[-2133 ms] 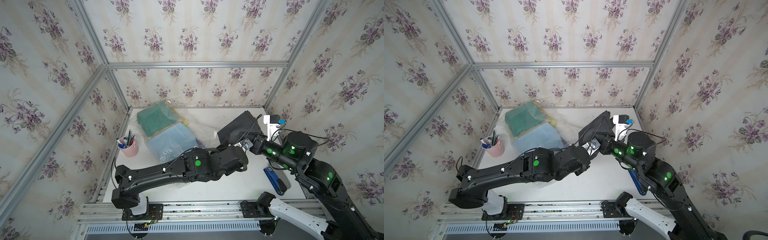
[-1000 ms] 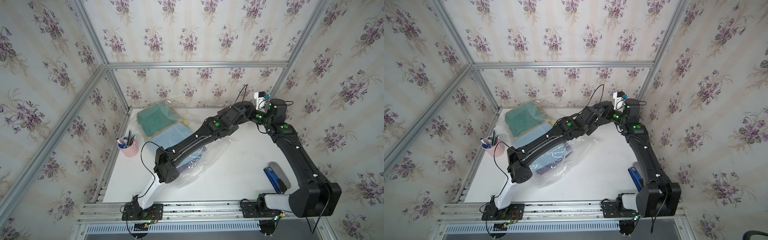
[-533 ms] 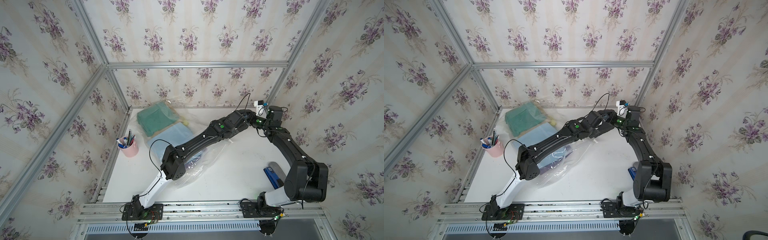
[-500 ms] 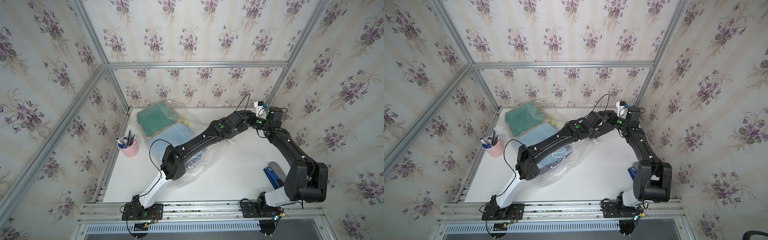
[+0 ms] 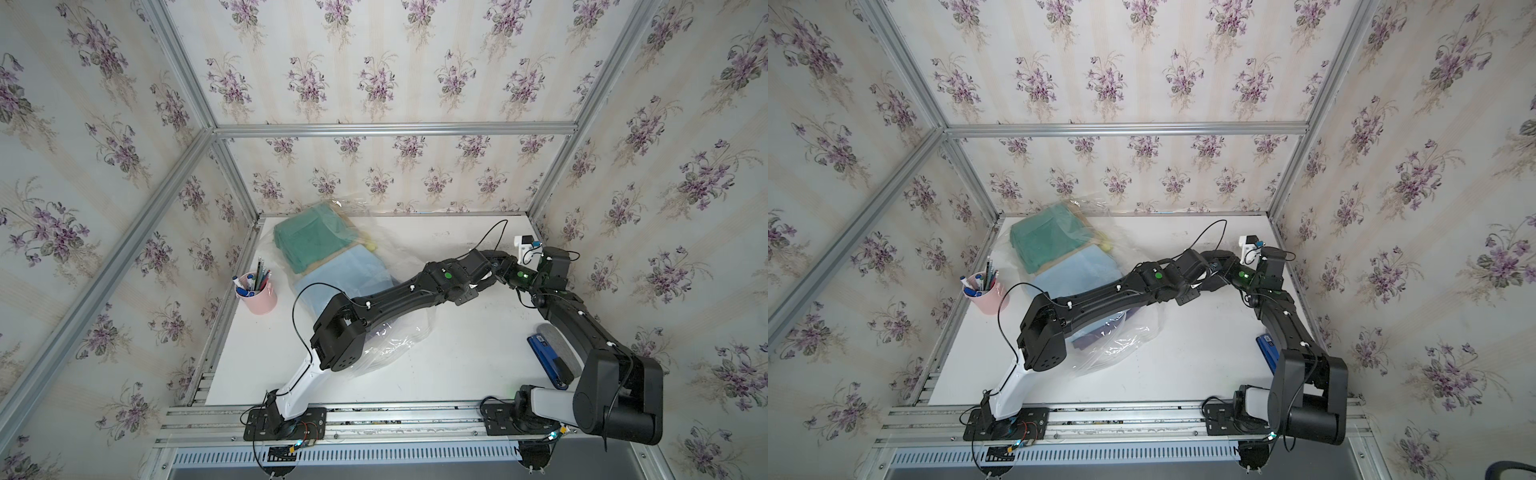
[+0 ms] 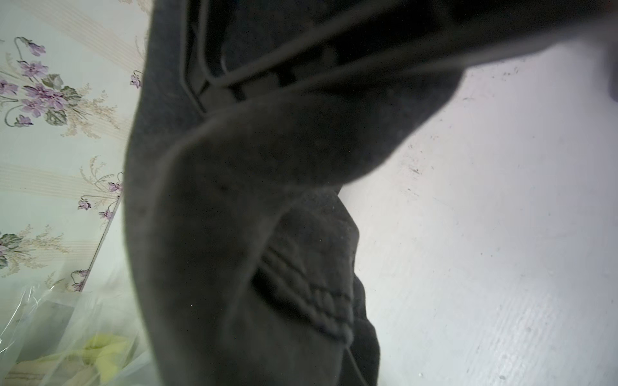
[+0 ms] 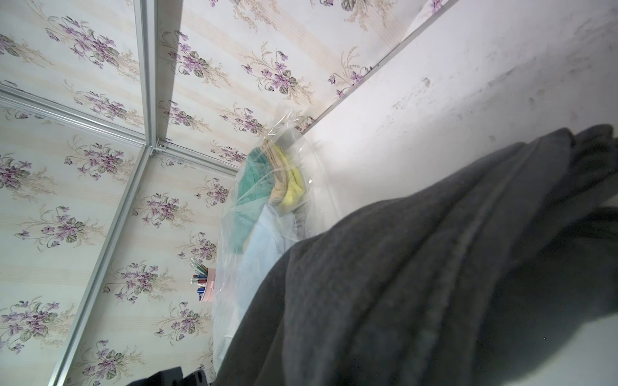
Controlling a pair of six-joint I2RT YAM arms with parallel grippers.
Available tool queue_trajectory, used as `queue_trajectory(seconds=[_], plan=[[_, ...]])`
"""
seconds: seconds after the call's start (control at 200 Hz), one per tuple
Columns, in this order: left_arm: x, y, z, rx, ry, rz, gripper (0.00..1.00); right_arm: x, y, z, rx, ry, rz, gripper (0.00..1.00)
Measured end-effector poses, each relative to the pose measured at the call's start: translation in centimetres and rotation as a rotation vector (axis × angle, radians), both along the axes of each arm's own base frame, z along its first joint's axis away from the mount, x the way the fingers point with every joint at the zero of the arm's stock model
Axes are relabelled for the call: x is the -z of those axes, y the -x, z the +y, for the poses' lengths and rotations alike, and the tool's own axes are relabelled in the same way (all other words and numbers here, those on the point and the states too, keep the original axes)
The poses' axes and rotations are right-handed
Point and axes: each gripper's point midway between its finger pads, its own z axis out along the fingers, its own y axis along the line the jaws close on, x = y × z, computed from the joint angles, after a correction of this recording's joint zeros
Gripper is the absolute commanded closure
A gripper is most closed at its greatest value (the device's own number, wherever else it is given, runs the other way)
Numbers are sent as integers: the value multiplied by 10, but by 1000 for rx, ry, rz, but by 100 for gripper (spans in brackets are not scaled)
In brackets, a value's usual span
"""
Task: Take the trousers out of the vacuum bag
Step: Place the trousers at the center of the board.
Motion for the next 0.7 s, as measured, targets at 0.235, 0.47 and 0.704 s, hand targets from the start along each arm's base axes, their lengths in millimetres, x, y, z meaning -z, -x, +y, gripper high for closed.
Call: queue_trajectory(seconds=[0.235, 0.47, 0.704], plan=[[10, 21, 1, -12, -18, 3, 90, 7, 20, -4, 21, -4, 26, 100], [19, 45, 6, 22, -32, 33, 80, 21, 43, -6, 43, -7, 89, 100], [32, 70, 4, 33, -19, 67, 56, 37, 68, -9, 82, 15, 146, 99]])
